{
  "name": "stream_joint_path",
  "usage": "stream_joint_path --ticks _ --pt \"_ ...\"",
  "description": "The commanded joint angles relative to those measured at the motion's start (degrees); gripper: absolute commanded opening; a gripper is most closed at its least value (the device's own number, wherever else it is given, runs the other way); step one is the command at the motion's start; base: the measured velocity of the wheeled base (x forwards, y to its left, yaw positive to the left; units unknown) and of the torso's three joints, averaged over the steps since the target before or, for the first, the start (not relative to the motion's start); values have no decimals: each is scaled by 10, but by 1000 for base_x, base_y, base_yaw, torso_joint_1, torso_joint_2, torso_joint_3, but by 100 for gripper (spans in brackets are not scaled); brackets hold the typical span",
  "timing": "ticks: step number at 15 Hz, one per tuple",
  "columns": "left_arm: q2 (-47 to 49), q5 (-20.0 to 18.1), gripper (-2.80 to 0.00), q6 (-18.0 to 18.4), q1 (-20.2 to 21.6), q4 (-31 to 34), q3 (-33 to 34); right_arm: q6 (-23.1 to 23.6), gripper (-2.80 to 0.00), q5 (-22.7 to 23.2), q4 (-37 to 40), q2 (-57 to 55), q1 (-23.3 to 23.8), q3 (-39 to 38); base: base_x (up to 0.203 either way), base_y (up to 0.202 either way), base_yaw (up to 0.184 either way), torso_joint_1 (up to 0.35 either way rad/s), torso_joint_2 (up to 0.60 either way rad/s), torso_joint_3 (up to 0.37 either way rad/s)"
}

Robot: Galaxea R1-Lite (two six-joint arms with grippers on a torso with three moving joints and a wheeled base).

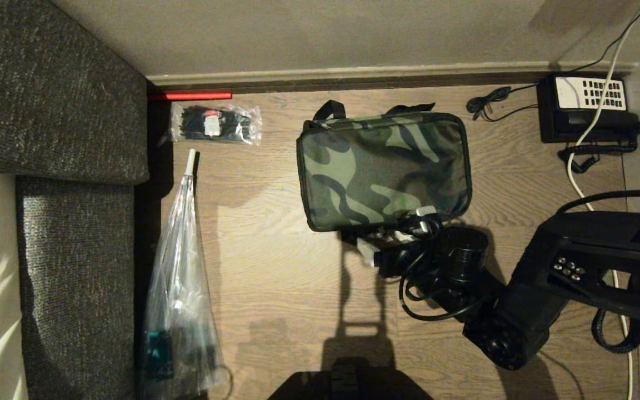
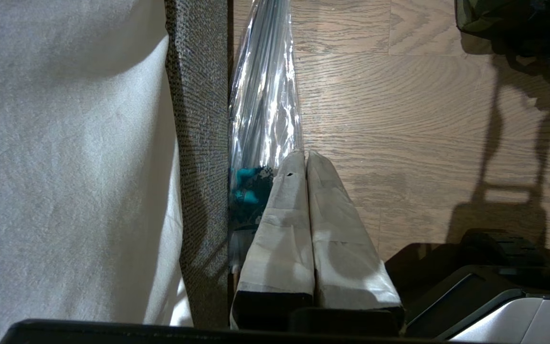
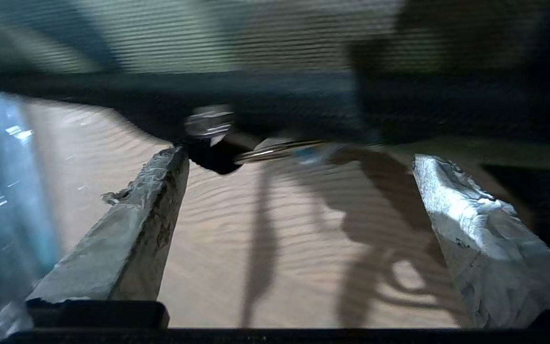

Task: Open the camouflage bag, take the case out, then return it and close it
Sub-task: Open the top of the storage box

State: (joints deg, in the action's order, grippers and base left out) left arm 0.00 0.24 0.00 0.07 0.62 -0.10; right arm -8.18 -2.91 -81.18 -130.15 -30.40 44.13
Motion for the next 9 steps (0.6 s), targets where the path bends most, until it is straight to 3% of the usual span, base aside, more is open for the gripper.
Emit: stream_joint_path --ticks 1,9 --pt "0 0 -280 0 0 0 0 0 0 -5 -5 -15 8 15 0 0 0 0 0 0" --pt "0 0 -280 0 0 0 0 -3 0 -13 -15 -35 9 51 0 0 0 0 0 0"
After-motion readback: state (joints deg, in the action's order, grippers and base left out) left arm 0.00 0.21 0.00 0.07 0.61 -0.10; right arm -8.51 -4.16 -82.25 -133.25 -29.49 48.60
